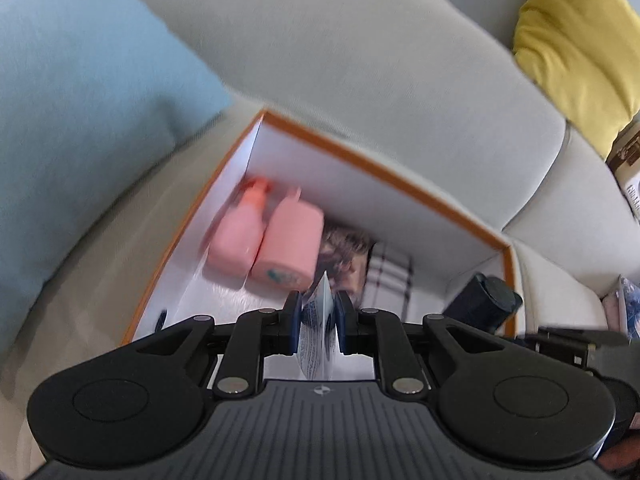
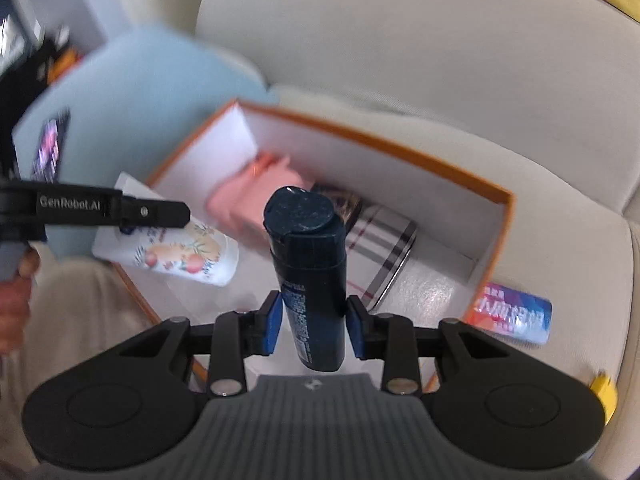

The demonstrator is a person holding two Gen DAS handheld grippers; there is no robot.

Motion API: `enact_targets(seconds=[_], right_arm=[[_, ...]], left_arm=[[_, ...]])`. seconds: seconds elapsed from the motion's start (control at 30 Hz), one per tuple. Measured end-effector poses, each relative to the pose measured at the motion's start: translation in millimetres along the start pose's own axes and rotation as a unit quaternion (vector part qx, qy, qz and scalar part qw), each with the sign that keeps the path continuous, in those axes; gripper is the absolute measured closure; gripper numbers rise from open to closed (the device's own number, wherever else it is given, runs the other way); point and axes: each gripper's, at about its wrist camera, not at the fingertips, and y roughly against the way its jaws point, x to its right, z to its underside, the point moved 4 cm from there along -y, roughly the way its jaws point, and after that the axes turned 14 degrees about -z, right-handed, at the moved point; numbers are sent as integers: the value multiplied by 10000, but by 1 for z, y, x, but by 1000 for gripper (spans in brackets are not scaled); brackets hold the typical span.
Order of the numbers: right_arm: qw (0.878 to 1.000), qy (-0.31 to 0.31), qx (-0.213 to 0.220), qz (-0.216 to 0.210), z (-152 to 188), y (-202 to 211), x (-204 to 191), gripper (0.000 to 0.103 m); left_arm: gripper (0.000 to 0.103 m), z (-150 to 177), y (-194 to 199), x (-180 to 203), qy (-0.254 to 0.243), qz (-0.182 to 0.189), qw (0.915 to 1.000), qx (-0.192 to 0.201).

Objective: Organize rigid objects
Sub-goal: 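Carry the lotion tube and spray can over the box with both grippers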

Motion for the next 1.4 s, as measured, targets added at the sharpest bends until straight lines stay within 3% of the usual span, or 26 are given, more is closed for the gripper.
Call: enact_targets(seconds=[0.33,0.57,0.77,1.0,1.23,1.4], right_arm=[[9913,814,-1031,98,-23,-57,-10,68],[9843,1337,-1150,-78,-33,-79,-26,68],[9753,1781,-1303,-110,-32,-101,-36,69],[9511,2708,-1474,-169,-31,-113,-58,69],[9502,2706,-1525,-251,-35,-116,-56,69],[9516,2653,-1522,-287,-31,-114,-52,69]], left_arm=[[84,4,-48,-7,-549,139,9929,-1041],[84,7,-62,-15,-737,-59,9881,-1346],[79,7,-62,-7,-1239,-399,9829,-1303],[68,8,-61,-4,-1637,-693,9760,-1256],[54,3,-47,5,-1868,-666,9757,-933],[51,-5,-28,5,-1800,-681,9808,-311]])
